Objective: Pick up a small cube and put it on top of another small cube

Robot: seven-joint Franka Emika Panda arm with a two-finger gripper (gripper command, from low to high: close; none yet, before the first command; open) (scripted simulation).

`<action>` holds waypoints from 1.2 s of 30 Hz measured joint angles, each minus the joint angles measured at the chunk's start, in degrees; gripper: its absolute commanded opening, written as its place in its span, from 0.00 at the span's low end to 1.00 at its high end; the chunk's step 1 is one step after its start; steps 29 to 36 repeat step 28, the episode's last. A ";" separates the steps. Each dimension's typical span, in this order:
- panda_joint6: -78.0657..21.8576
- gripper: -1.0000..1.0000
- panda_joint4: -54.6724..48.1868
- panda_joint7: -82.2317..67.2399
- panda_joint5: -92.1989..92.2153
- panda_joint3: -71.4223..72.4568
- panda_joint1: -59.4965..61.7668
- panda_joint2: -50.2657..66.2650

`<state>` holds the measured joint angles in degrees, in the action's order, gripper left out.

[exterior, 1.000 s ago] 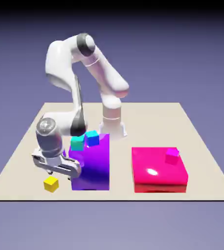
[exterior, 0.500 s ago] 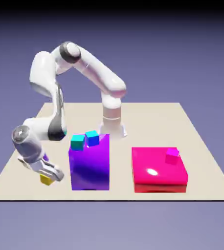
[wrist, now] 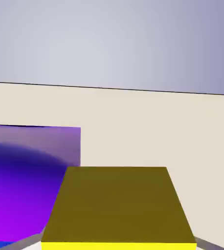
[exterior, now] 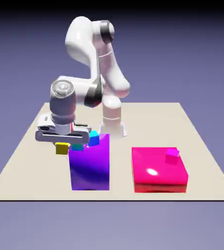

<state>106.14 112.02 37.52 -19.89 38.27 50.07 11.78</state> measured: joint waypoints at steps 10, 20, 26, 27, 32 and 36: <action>-4.95 0.00 7.06 12.95 17.75 -20.39 -18.55 -13.21; -7.87 0.00 11.34 36.72 30.48 -38.58 -33.15 -19.89; 2.30 1.00 20.12 35.89 31.48 -37.82 -33.82 -18.55; 2.27 1.00 20.12 35.93 31.35 -37.82 -33.81 -18.55; 2.26 1.00 20.12 35.93 31.34 -37.82 -33.81 -18.55; 2.26 1.00 20.12 35.93 31.34 -37.82 -33.81 -18.55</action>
